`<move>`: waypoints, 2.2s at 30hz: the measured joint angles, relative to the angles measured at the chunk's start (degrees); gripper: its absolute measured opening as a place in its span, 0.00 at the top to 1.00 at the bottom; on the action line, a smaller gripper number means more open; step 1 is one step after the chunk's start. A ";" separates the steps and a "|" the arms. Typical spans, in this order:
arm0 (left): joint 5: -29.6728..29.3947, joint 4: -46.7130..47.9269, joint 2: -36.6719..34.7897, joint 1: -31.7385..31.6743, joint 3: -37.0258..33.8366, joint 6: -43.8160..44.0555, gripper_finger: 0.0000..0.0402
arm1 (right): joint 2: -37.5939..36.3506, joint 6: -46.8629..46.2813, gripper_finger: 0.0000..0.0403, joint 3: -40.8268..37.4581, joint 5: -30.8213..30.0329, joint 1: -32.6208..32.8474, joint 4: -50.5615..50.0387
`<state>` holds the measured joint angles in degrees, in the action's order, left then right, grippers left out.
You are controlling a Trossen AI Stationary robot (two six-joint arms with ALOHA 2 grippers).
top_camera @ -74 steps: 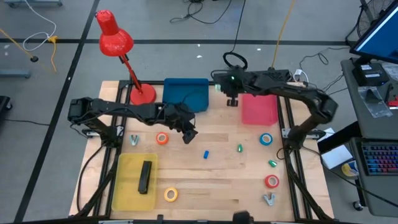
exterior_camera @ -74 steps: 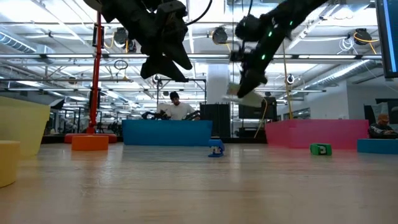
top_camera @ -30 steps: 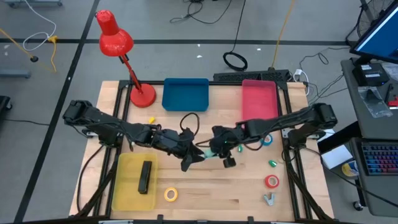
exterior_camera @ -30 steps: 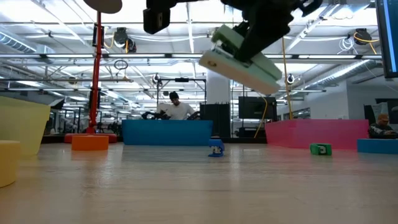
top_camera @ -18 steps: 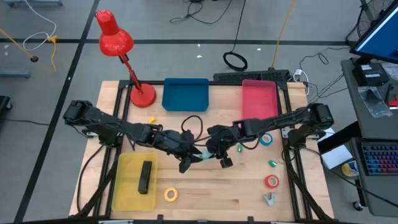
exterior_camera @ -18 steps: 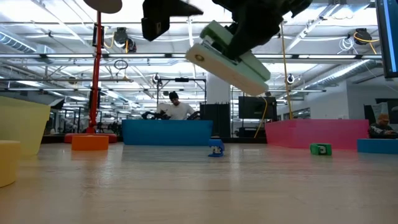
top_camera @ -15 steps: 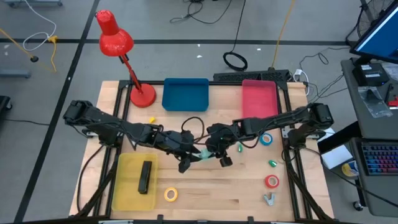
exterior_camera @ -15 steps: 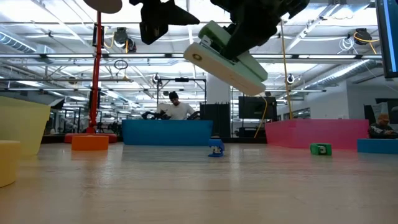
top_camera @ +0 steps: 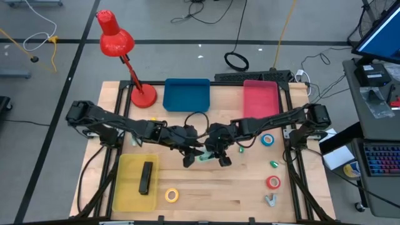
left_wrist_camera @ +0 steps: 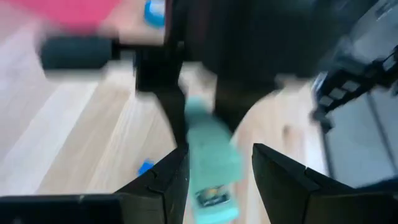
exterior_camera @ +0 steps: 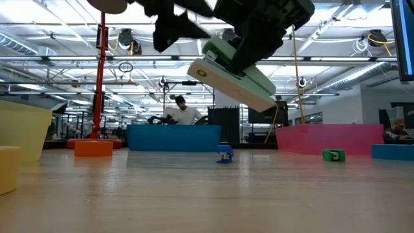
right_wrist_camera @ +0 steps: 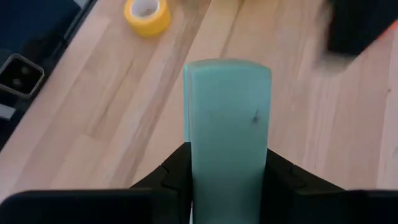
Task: Pick and place Stapler, Stapler remover, tape
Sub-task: Put the light blue stapler into the yellow bin
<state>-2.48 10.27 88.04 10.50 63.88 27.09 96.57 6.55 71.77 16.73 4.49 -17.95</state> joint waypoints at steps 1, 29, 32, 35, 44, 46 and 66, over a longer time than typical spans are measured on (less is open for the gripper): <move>0.00 0.81 0.29 0.05 0.27 0.00 0.57 | -0.06 0.02 0.73 0.08 -0.02 -0.06 0.57; 2.01 9.48 7.26 -0.91 7.95 2.97 0.57 | -0.08 -1.58 0.73 0.06 -0.08 -0.74 1.05; 2.02 9.45 7.27 -1.23 7.95 3.06 0.57 | -0.08 -1.58 0.73 0.06 -0.07 -0.76 1.25; 2.16 9.42 7.27 -1.58 7.95 3.17 0.58 | -0.08 -1.62 0.73 0.06 -0.06 -0.76 1.58; 2.21 9.95 7.27 -1.70 7.95 3.23 0.69 | -0.08 -3.10 0.69 0.06 0.04 -0.78 1.92; 2.49 10.75 7.27 -1.70 7.95 3.47 0.69 | -0.08 -2.69 0.67 0.06 -0.02 -0.76 2.21; -8.71 34.22 -5.77 3.96 7.86 22.93 0.69 | -1.19 -2.67 0.46 0.23 -3.28 -2.68 -7.95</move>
<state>-11.19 44.49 82.27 14.46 71.75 50.02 95.38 3.88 72.00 13.45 1.81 -25.90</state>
